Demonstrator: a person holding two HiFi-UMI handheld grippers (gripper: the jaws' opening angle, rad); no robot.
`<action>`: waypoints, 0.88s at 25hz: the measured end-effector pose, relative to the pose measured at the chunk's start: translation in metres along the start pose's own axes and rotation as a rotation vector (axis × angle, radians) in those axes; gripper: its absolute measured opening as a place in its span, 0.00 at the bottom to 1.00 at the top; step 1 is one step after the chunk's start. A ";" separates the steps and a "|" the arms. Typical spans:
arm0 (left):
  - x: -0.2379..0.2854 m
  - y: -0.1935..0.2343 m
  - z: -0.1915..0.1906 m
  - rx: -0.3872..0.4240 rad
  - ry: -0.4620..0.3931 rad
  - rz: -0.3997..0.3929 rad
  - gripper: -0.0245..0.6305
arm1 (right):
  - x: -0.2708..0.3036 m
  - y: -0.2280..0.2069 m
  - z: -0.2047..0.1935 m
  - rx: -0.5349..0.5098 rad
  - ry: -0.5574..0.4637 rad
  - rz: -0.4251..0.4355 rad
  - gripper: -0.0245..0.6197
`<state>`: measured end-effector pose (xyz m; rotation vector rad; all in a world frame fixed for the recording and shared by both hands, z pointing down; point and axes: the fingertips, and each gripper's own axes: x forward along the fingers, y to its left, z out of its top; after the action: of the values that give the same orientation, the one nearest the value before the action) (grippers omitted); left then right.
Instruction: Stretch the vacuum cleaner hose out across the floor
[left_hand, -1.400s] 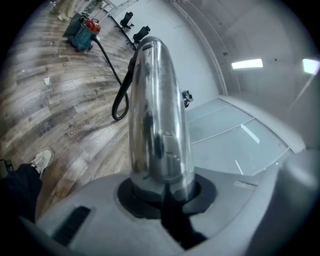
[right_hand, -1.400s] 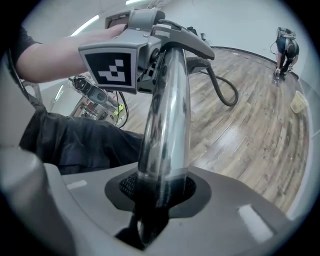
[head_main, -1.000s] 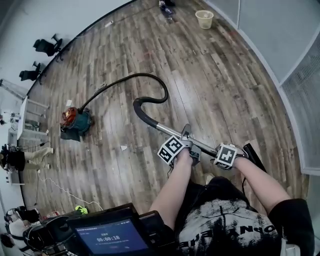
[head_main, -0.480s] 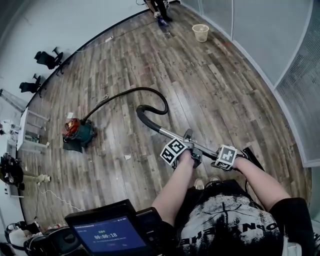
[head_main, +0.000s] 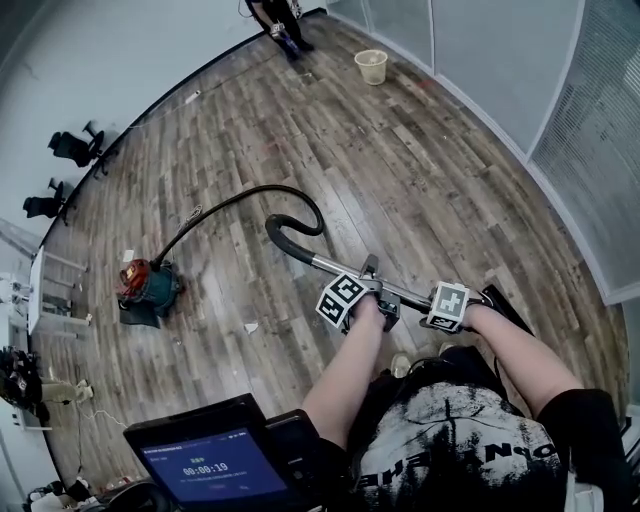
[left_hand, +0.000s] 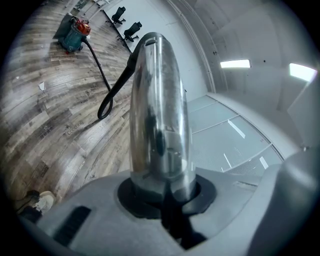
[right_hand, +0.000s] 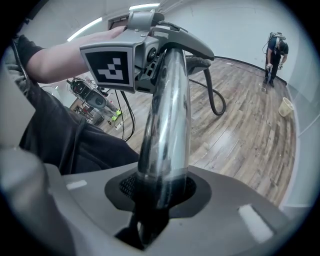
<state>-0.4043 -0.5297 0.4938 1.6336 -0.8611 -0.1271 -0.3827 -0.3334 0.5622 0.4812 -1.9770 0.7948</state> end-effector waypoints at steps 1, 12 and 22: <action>0.001 -0.002 -0.005 -0.003 0.003 0.002 0.11 | -0.002 0.001 -0.005 0.000 0.001 0.000 0.22; 0.010 -0.029 -0.085 -0.044 -0.093 0.065 0.11 | -0.046 -0.005 -0.094 -0.076 0.032 0.072 0.22; 0.014 -0.072 -0.169 -0.106 -0.255 0.096 0.11 | -0.108 -0.022 -0.192 -0.230 0.107 0.139 0.22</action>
<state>-0.2729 -0.4015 0.4807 1.4934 -1.1071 -0.3141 -0.1975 -0.2131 0.5472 0.1639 -1.9865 0.6525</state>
